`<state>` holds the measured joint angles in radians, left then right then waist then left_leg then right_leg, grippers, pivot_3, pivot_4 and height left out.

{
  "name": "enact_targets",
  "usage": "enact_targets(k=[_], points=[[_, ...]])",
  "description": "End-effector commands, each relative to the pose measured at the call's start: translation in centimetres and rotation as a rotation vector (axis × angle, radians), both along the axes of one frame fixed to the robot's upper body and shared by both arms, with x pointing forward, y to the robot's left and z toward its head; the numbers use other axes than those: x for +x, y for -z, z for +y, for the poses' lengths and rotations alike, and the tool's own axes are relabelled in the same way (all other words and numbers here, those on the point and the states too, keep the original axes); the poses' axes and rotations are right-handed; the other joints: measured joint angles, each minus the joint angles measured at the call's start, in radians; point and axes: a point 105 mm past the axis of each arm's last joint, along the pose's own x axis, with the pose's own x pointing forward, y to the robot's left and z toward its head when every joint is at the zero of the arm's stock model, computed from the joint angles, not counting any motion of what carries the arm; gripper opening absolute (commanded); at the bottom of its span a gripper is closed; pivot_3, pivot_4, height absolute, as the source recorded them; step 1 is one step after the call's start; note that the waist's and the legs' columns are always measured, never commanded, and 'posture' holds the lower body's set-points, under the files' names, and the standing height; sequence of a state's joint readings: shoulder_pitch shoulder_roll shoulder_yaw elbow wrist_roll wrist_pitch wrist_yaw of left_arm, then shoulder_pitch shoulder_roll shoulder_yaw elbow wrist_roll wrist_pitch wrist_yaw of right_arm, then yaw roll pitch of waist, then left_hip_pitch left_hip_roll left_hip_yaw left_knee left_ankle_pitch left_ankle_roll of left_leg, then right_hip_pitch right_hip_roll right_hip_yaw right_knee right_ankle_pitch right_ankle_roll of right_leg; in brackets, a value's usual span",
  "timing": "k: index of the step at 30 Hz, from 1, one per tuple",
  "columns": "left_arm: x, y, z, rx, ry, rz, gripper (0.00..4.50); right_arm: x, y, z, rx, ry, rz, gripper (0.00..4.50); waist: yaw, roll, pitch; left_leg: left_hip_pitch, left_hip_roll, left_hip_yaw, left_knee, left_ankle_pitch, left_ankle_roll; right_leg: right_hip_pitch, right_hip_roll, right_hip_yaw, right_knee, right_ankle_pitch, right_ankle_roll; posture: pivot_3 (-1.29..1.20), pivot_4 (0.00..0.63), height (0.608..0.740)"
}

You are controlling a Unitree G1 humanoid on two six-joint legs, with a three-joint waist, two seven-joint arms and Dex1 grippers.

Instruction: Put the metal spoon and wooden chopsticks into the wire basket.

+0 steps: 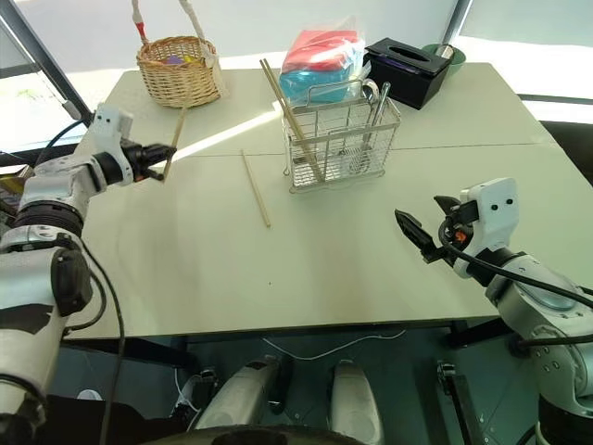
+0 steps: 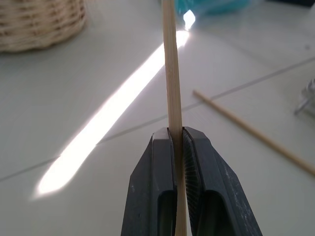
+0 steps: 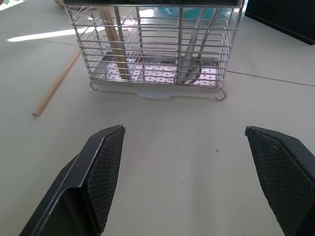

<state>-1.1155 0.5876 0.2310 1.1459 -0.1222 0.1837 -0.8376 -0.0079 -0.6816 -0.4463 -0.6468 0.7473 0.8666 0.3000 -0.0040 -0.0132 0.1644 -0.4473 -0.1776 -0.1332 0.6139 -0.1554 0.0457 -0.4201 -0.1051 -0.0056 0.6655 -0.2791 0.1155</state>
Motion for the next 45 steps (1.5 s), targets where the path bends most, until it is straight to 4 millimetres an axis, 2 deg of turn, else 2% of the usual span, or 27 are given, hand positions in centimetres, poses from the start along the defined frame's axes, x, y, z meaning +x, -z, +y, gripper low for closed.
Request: enact_targets(k=[1, 3, 6, 10, 13, 15, 17, 19, 25, 30, 35, 45], points=[[0.5, -7.0, -2.0, -0.140, 0.001, -0.285, 0.01, -0.2, -1.2, 0.4, -0.007, -0.007, -0.062, 4.06, 0.002, 0.000, 0.000, 0.000, 0.000, 0.000, 0.000, 0.000, 0.000, 0.000, 0.000, 0.000, 0.000, 0.000, 0.000, 0.00, 0.150, 0.721], [0.4, -11.0, -5.7, -0.243, 0.042, -0.438, 0.01, -0.3, -1.1, 0.6, -0.006, -0.009, -0.065, 4.06, 0.008, 0.000, 0.000, 0.000, 0.000, 0.000, 0.000, 0.000, 0.001, 0.002, 0.000, 0.000, 0.000, 0.000, 0.000, 0.00, 0.150, 0.721], [-0.6, -14.9, -10.0, -0.313, 0.119, -0.558, 0.01, -0.4, -1.1, 1.0, 0.000, -0.005, -0.072, 4.06, 0.020, -0.001, 0.001, -0.003, 0.000, 0.000, 0.002, 0.000, 0.001, 0.002, 0.000, 0.000, 0.000, 0.001, 0.001, 0.00, 0.150, 0.721], [-1.6, -18.7, -13.3, -0.402, 0.161, -0.660, 0.01, -0.9, -1.0, 1.0, 0.008, 0.019, -0.079, 4.06, 0.012, -0.001, 0.001, -0.003, -0.001, 0.001, 0.003, 0.000, 0.002, 0.002, -0.001, 0.000, 0.000, 0.001, 0.002, 0.00, 0.150, 0.721], [-2.1, -20.0, -15.8, -0.456, 0.220, -0.682, 0.01, -1.2, -0.9, 1.0, 0.013, 0.033, -0.079, 4.06, 0.011, 0.000, 0.000, -0.001, 0.000, 0.001, 0.001, 0.000, 0.002, 0.002, 0.000, 0.000, 0.000, 0.001, 0.002, 0.00, 0.150, 0.721], [-2.3, -19.8, -17.1, -0.459, 0.256, -0.678, 0.01, -1.4, -0.8, 1.0, 0.015, 0.043, -0.082, 4.06, 0.011, 0.000, 0.000, -0.001, 0.000, 0.001, 0.001, 0.000, 0.002, 0.002, 0.000, 0.000, 0.000, 0.001, 0.002, 0.00, 0.150, 0.721], [-2.2, -18.4, -19.1, -0.430, 0.306, -0.658, 0.01, -1.6, -1.0, 0.8, 0.018, 0.062, -0.092, 4.06, 0.015, 0.000, 0.000, -0.001, 0.000, 0.001, 0.002, 0.000, 0.002, 0.003, 0.000, 0.000, 0.000, 0.001, 0.002, 0.00, 0.150, 0.721], [-2.1, -17.1, -20.2, -0.402, 0.327, -0.648, 0.01, -1.8, -1.1, 0.6, 0.021, 0.077, -0.099, 4.06, 0.017, 0.000, 0.000, -0.001, 0.000, 0.001, 0.002, 0.000, 0.002, 0.003, 0.000, 0.000, 0.000, 0.001, 0.002, 0.00, 0.150, 0.721], [-1.9, -14.4, -21.8, -0.356, 0.343, -0.639, 0.01, -2.3, -1.3, 0.1, 0.027, 0.109, -0.106, 4.06, 0.016, 0.000, 0.000, -0.001, -0.001, 0.001, 0.002, 0.000, 0.002, 0.004, 0.000, 0.000, -0.001, 0.001, 0.002, 0.00, 0.150, 0.721], [-2.2, -12.0, -23.8, -0.323, 0.369, -0.624, 0.01, -2.4, -2.3, -0.1, 0.047, 0.120, -0.146, 4.06, 0.018, 0.000, 0.000, -0.001, -0.001, 0.001, 0.002, 0.000, 0.002, 0.004, 0.000, 0.000, -0.001, 0.001, 0.002, 0.00, 0.150, 0.721], [-2.3, -10.3, -24.6, -0.297, 0.376, -0.614, 0.01, -2.5, -2.8, 0.1, 0.048, 0.118, -0.155, 4.06, 0.016, 0.000, 0.000, 0.000, -0.001, 0.001, 0.002, 0.000, 0.002, 0.004, 0.000, 0.000, -0.001, 0.001, 0.002, 0.00, 0.150, 0.721], [-1.6, -7.2, -23.9, -0.197, 0.326, -0.604, 0.01, -2.7, -2.9, 0.1, 0.054, 0.122, -0.142, 4.06, 0.017, 0.000, 0.000, 0.000, -0.001, 0.001, 0.002, 0.000, 0.002, 0.004, 0.000, 0.000, -0.001, 0.001, 0.002, 0.00, 0.150, 0.721]])
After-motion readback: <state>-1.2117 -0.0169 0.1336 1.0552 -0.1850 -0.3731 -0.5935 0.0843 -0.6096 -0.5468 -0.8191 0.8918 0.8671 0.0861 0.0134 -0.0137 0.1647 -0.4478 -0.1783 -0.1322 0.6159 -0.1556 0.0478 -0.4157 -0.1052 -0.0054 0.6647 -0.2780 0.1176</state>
